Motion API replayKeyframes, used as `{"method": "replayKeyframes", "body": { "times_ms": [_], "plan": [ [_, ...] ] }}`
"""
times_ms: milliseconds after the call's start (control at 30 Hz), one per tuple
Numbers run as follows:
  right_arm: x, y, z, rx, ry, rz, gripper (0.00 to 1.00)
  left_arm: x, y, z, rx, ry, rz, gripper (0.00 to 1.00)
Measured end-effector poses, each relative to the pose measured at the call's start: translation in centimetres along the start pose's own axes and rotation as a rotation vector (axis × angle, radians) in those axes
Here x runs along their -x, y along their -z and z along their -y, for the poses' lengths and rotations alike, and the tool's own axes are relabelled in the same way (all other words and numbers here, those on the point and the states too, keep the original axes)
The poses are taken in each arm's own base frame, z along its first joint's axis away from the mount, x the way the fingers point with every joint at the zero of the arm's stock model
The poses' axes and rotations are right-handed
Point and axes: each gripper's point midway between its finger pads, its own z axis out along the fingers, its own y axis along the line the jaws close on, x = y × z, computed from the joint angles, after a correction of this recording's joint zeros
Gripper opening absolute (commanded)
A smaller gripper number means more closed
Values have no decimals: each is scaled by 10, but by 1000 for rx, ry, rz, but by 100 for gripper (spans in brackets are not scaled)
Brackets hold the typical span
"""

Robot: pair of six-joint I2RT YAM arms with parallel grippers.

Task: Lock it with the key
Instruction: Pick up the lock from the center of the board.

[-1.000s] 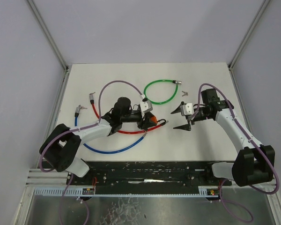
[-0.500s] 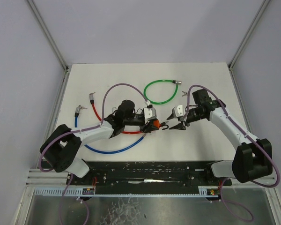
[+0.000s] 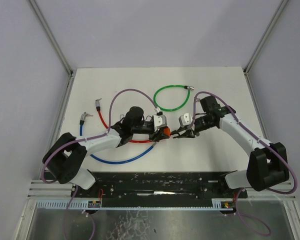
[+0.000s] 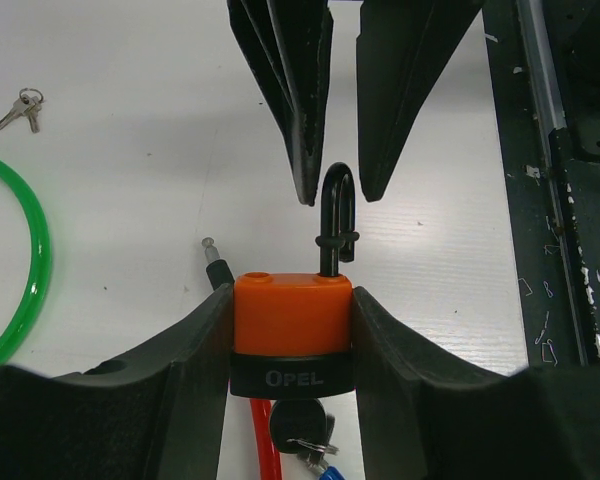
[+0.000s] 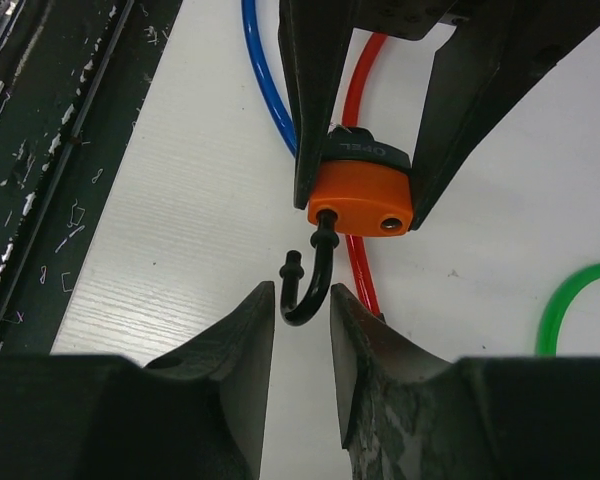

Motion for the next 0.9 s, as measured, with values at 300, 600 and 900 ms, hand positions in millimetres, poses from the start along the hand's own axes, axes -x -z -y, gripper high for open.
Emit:
{"method": "replayKeyframes", "body": {
  "times_ms": [300, 600, 900],
  "plan": [
    [0, -4, 2, 5, -24, 2, 27, 0, 0, 0, 0, -2, 0, 0],
    [-4, -6, 2, 9, -45, -13, 24, 1, 0, 0, 0, -4, 3, 0],
    [-2, -5, 7, -4, -54, -20, 0, 2, 0, 1, -6, -4, 4, 1]
  ]
}}
